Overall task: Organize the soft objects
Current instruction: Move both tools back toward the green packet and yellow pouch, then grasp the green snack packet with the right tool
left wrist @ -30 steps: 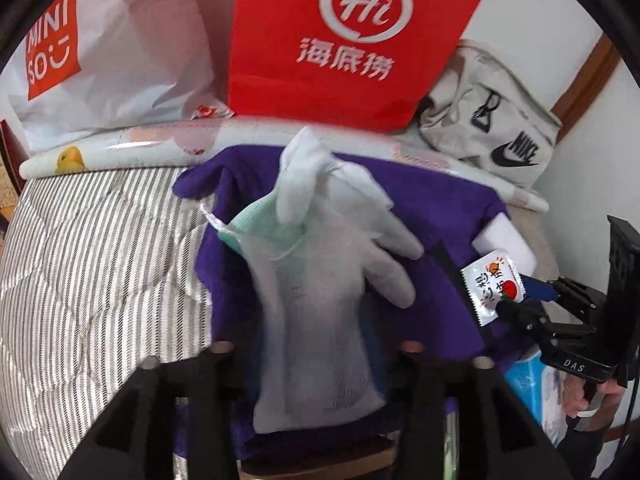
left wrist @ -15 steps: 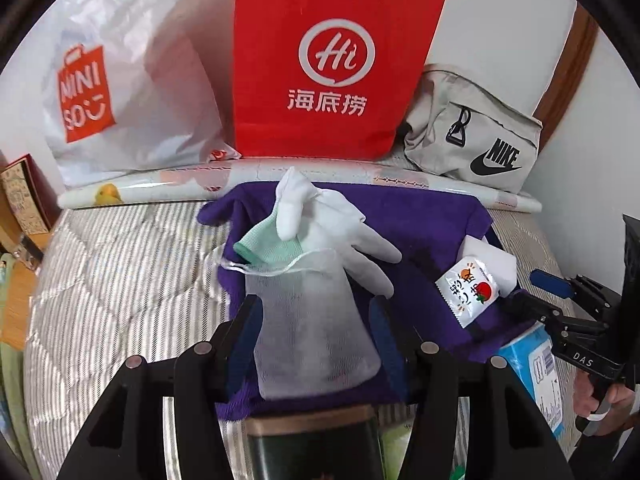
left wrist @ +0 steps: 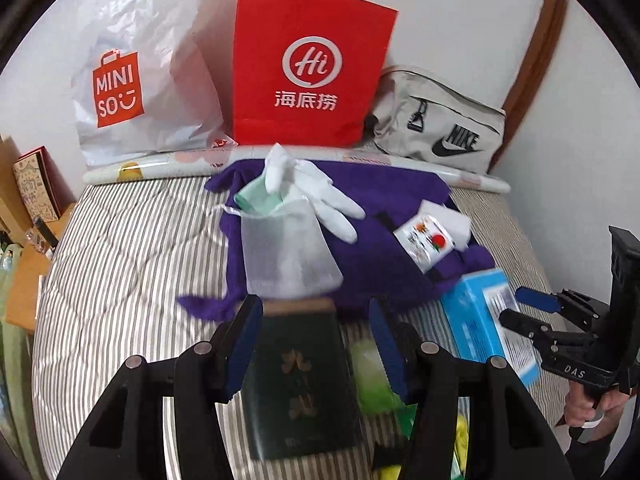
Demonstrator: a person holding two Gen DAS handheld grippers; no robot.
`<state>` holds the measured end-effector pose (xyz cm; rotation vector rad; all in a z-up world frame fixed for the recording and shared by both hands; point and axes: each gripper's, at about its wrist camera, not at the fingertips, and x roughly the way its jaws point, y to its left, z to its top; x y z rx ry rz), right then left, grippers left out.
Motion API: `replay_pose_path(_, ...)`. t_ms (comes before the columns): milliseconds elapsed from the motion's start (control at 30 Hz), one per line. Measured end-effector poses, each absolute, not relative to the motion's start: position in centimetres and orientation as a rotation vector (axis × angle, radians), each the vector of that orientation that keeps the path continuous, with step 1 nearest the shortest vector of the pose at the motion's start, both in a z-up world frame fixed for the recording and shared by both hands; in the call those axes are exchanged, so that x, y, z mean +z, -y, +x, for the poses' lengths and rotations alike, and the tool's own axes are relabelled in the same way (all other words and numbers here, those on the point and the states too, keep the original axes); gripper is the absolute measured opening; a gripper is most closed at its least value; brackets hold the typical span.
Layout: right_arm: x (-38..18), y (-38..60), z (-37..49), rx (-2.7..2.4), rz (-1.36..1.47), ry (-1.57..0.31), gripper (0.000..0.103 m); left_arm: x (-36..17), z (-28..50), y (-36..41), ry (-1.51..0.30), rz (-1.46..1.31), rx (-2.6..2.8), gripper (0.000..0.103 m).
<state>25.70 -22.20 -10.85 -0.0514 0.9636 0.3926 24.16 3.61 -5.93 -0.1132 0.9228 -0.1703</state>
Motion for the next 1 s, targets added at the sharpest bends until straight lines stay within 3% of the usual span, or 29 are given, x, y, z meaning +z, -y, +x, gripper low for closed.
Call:
replay_pose_path(433,-12.4,18.9,16.3,0.493,-0.049,-0.980,0.053,-8.7,17.0,-3.3,-0.963,-0.137,-0.184,0.053)
replay_pose_path(833,-16.3,15.6,15.9,0.464,0.007,-1.119,0.053,-12.1,13.7,-5.9,-0.989,-0.197,-0.192,0.053)
replay_pose_path(933,-16.4,15.7,16.1,0.446,0.063,-1.126,0.063,-13.0,13.4,-6.6,-0.999,-0.236,-0.208,0.053)
replay_pose_path(1000,-16.4,15.5,16.3,0.429,0.070,-1.130,0.064,-13.4,13.2,-6.7,-1.003,-0.249,-0.219,0.053)
